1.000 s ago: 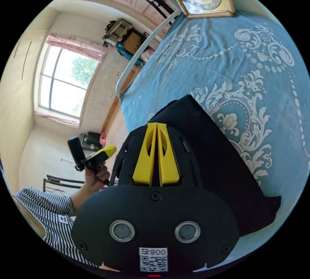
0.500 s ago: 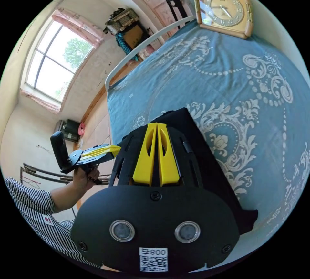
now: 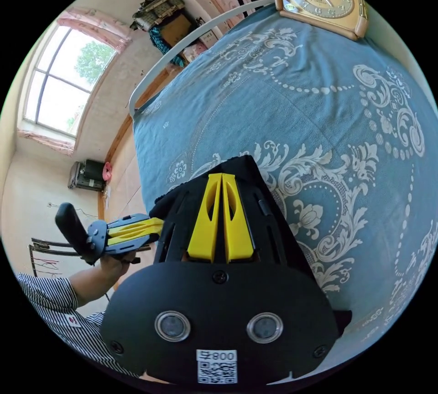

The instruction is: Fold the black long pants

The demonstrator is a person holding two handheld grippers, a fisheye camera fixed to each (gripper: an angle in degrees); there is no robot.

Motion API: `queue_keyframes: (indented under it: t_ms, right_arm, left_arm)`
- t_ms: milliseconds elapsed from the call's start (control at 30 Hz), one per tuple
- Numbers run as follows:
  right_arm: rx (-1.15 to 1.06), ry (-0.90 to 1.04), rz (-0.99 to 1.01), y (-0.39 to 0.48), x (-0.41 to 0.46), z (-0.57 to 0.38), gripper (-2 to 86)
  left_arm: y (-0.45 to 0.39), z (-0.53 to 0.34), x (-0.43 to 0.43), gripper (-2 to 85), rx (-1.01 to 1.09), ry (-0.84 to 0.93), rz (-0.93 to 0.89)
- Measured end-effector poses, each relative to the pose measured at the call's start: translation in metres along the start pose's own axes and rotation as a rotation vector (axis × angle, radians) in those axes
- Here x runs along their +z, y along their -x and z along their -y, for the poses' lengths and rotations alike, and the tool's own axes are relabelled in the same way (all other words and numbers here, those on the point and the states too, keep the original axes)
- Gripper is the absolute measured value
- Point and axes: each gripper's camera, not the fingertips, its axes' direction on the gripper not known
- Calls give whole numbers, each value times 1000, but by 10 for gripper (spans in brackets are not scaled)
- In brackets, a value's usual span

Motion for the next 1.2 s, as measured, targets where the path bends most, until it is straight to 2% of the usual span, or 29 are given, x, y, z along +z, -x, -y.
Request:
queue_keyframes:
  t_ms: [67, 167, 233, 267, 367, 567, 700, 800, 900, 967, 1033, 1200]
  right_arm:
    - [-17, -10, -17, 6, -8, -2, 1]
    - [-28, -81, -38, 11, -24, -13, 1]
    - [-6, -50, -26, 5, -18, -15, 1]
    - [5, -8, -12, 0, -9, -16, 1]
    - [34, -41, 32, -4, -16, -25, 1]
    - [-95, -146, 98, 27, -52, -88, 1]
    - [-126, -46, 102, 37, -31, -144, 1]
    - [-128, -53, 78, 39, -33, -180, 1]
    - [-112, 68, 9, 27, -6, -202, 1]
    - [-79, 124, 53, 15, 4, -212, 1]
    - [-75, 61, 75, 8, -11, -227, 2]
    - [71, -37, 170, -51, -52, -296, 3]
  left_arm:
    - [-3, 1, -3, 2, -43, -1, -30]
    - [-19, -4, -12, 2, -20, -53, 34]
    - [-26, -4, 2, 2, 8, 16, 72]
    - [-27, -4, 5, 2, 16, 15, 66]
    - [-31, -2, 5, 1, -22, 8, 23]
    - [-55, -6, 0, 1, -13, -34, 102]
    - [-60, -6, 2, 1, -38, -32, 72]
    - [-75, -5, -6, 1, 12, -77, 60]
    - [-80, 1, 13, 1, 28, 20, 69]
    - [-75, 3, 28, 2, 19, 79, 22]
    - [-69, 6, 21, 2, -60, 41, -57]
    - [-80, -2, 9, 4, -49, 45, -158]
